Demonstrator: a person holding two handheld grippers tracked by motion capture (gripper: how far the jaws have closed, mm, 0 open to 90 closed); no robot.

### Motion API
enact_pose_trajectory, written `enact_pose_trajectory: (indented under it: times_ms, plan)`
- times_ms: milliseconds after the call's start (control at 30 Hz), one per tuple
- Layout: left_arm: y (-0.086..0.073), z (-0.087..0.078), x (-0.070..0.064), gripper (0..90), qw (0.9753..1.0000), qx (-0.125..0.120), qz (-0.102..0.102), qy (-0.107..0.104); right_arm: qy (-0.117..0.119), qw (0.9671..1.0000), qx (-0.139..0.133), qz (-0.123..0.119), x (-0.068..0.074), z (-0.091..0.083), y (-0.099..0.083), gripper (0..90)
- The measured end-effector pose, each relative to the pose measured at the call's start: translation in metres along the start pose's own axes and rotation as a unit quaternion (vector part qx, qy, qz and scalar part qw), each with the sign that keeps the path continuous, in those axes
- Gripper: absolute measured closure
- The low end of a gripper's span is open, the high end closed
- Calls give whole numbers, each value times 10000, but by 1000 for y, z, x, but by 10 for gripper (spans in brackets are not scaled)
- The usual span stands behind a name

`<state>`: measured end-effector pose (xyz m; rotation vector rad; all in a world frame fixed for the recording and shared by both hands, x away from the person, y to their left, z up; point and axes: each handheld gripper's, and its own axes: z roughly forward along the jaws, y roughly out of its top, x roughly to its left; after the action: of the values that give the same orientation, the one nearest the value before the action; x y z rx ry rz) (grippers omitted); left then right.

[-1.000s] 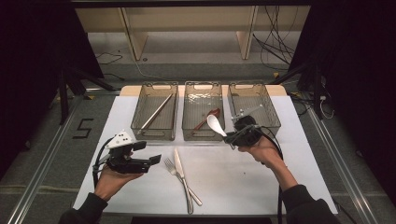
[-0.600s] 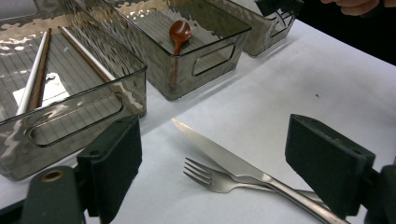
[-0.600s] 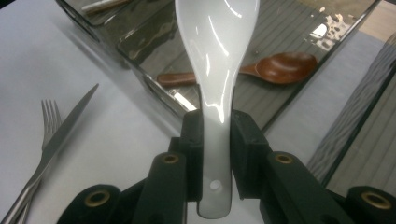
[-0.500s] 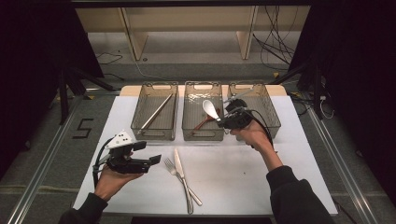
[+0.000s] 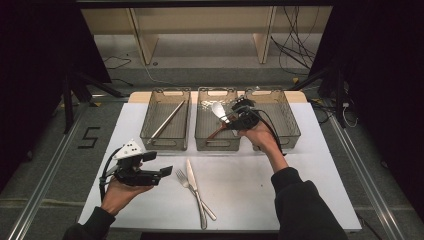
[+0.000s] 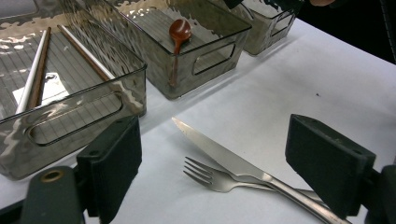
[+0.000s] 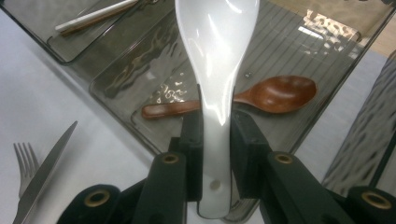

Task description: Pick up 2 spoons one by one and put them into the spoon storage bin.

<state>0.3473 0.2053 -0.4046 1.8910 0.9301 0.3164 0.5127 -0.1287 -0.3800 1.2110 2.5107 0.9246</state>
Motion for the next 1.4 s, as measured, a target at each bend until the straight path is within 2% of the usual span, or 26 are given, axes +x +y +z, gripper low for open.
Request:
enact_pose_trajectory:
  times_ms: [267,533,600,667,800,1033,1233,1400]
  plan:
    - [0,1,-1,179,10000,27,21,-7,-125,9998,113,98,-1,14,9,769]
    - [0,1,-1,178,10000,28,37,-16,-225,9991,305,166,-1,29,9,760]
    - [-1,1,-1,178,10000,30,15,-22,-255,9987,414,152,0,33,9,709]
    - [-1,1,-1,178,10000,36,14,-18,-189,9993,284,165,1,32,10,651]
    - [-1,1,0,177,10000,43,7,-21,-48,9998,162,120,4,23,12,582]
    - [-1,2,-1,174,10000,85,32,-42,38,10000,-76,30,8,-1,4,466]
    - [0,3,-2,172,9999,96,13,-59,154,9993,-267,-196,17,-23,-13,399]
    - [0,4,-4,171,9999,127,36,-110,273,9984,-451,-218,23,-39,-36,373]
